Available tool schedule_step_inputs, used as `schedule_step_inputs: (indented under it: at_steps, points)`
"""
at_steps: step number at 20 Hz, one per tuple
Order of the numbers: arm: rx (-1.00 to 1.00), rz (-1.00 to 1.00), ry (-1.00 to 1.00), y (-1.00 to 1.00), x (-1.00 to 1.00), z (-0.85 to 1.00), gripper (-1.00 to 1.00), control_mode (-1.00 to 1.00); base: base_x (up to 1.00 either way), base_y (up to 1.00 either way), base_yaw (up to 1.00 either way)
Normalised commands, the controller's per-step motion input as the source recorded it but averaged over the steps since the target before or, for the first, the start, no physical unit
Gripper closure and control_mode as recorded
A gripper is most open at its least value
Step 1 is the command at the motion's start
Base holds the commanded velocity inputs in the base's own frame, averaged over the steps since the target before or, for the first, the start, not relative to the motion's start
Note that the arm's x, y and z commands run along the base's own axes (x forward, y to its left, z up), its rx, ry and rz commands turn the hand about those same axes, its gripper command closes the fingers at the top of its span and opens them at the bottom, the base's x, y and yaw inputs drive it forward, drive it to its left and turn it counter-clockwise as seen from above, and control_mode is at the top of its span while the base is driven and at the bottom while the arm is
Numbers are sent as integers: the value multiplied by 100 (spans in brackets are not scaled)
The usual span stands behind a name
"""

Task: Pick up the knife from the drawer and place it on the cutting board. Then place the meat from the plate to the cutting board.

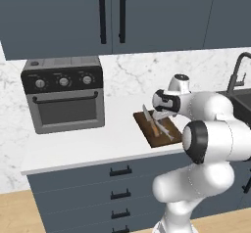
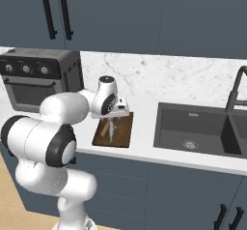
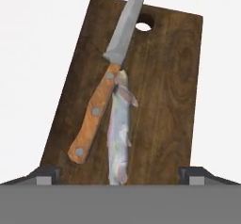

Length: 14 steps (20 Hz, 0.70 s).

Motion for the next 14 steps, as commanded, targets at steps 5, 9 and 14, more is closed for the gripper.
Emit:
schedule_step_inputs:
  at_steps: [5,9,14]
  points:
    - [1,3,-1,-17,-92,50,-100,-100,0,0,0]
    - [5,2,-1,-16,-100,40,-100,-100,0,0,0]
    - [4,-2,-3,0,-100,58,-100,-100,0,0,0]
